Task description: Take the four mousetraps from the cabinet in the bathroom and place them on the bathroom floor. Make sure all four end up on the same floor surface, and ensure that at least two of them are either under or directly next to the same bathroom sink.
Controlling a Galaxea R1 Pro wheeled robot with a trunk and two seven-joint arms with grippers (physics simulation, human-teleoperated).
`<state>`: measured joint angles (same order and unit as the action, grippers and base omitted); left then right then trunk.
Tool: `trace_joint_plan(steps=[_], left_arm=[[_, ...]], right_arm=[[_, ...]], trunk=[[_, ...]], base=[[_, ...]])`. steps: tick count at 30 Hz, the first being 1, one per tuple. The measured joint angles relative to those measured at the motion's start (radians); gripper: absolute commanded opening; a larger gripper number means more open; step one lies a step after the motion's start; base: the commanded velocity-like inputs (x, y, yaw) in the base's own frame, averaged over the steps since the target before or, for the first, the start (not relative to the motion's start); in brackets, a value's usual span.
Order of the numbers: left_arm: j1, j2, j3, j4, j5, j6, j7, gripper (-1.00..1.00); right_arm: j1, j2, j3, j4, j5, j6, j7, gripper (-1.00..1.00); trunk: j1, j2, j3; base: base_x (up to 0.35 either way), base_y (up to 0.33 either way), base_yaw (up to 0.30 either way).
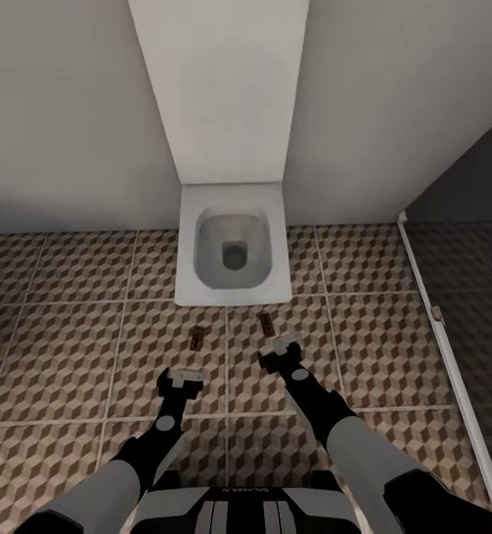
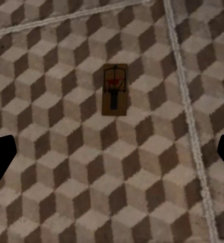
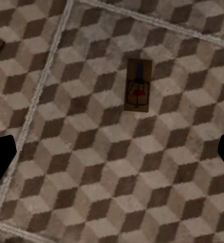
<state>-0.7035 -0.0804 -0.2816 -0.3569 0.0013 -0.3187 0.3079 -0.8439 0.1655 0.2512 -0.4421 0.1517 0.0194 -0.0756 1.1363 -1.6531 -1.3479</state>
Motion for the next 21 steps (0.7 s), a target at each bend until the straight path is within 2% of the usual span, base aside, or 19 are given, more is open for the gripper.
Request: trace_joint_plan(steps=[16,21], left_arm=[[0.0,0.005,0.0,0.004,0.0,0.001,-0.001,1.0],[0.0,0.008,0.001,0.008,0.0,0.001,-0.003,1.0]], right_arm=[[0.0,-0.002,-0.001,0.008,0.003,-0.001,0.0,1.0],[0.0,-0.019,-0.002,0.026,0.002,-0.004,0.001,1.0]], trunk=[[-0.061,0.112,0.075],[-0.081,0.147,0.099]], base=[[0.0,0.0,-0.071],[0.0,0.0,-0.072]])
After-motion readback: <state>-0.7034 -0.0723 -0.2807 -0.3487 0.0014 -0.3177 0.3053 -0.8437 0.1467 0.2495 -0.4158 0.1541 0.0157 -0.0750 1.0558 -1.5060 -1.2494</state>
